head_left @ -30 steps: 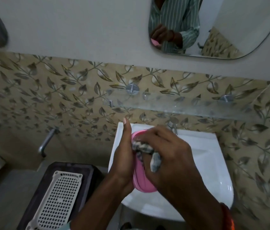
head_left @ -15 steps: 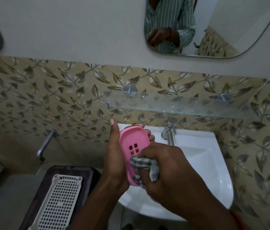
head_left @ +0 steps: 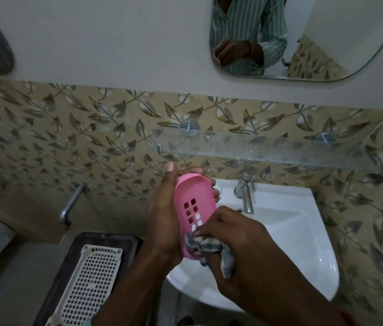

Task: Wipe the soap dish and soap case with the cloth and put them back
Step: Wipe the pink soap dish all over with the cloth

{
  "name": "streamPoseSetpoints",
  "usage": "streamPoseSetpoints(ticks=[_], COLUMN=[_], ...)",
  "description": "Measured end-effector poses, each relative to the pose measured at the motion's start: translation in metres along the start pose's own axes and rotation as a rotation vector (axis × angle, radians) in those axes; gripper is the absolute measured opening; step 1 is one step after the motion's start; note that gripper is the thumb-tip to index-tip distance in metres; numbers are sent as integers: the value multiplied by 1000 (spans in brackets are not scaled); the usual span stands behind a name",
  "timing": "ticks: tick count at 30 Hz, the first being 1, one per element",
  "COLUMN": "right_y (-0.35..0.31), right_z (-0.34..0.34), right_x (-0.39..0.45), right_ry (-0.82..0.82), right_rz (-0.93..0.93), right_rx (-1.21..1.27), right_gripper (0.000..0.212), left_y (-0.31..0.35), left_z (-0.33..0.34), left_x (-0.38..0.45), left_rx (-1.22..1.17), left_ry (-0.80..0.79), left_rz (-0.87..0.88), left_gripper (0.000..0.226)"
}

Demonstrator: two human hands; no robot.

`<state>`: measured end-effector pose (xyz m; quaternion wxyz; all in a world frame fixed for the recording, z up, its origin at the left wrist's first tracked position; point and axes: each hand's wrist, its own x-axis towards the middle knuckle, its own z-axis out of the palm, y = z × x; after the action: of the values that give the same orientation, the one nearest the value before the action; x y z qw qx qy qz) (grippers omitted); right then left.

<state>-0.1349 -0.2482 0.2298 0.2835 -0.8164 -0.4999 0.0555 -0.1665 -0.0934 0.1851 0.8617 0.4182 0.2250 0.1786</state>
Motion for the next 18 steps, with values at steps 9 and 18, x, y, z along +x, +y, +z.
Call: streamPoseSetpoints(ticks=[9,18], right_y=[8,8], right_z=[-15,8], right_x=[22,8], right_ry=[252,99], right_rz=[27,-107], right_rx=[-275,227], right_gripper=[31,36], left_y=[-11,-1], left_z=[10,0], left_x=[-8,4], left_rx=[42,-41], left_ry=[-105,-76], left_rz=[-223,-233], left_gripper=[74,80])
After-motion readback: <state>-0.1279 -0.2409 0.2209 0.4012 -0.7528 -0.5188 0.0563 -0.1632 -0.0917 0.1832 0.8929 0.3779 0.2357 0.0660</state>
